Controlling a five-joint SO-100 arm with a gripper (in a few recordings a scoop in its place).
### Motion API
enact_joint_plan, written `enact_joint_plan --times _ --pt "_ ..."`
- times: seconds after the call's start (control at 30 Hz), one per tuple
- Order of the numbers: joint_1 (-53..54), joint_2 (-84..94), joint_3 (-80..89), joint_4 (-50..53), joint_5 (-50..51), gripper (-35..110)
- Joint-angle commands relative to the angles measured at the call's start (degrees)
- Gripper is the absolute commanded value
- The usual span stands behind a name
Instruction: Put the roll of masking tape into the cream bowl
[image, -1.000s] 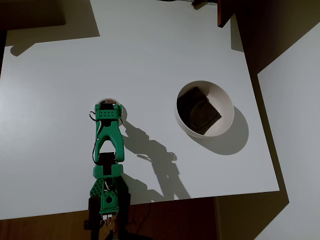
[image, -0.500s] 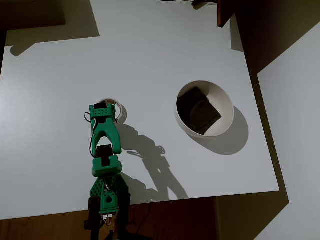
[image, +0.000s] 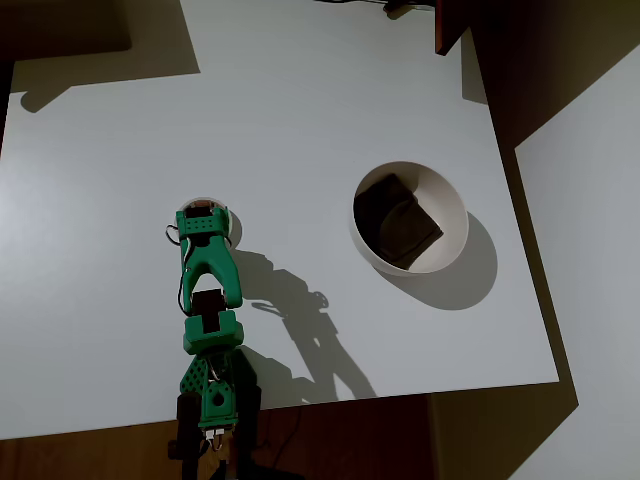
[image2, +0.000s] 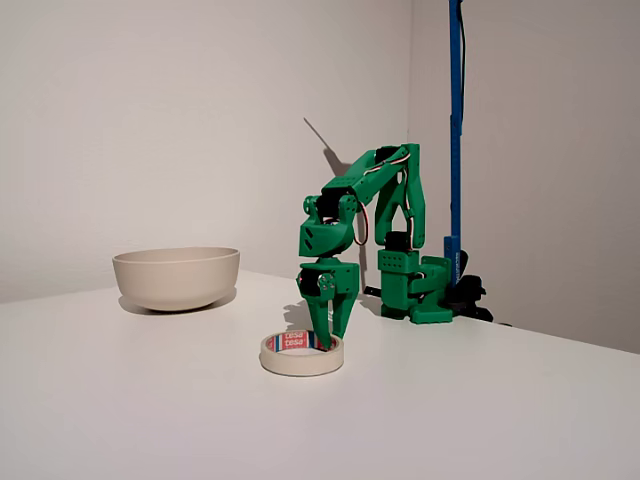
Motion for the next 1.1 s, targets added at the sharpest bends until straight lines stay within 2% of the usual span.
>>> enact_joint_plan --times 0.0,0.13,0.3,0.73,0.9,1.07 --pt "-1.0 1.8 -2.8 -0.1 0.0 -8" --pt "-1.1 3.8 -2.8 -0.6 0.4 -8" --pt "-0.2 16.0 -2.8 3.6 0.9 -8" --pt "1.5 60.3 -3.1 23.6 2.7 -8" --pt "8.6 67.9 -5.0 27.9 1.6 -8" --pt "20.0 67.9 -8.5 27.4 0.1 -8"
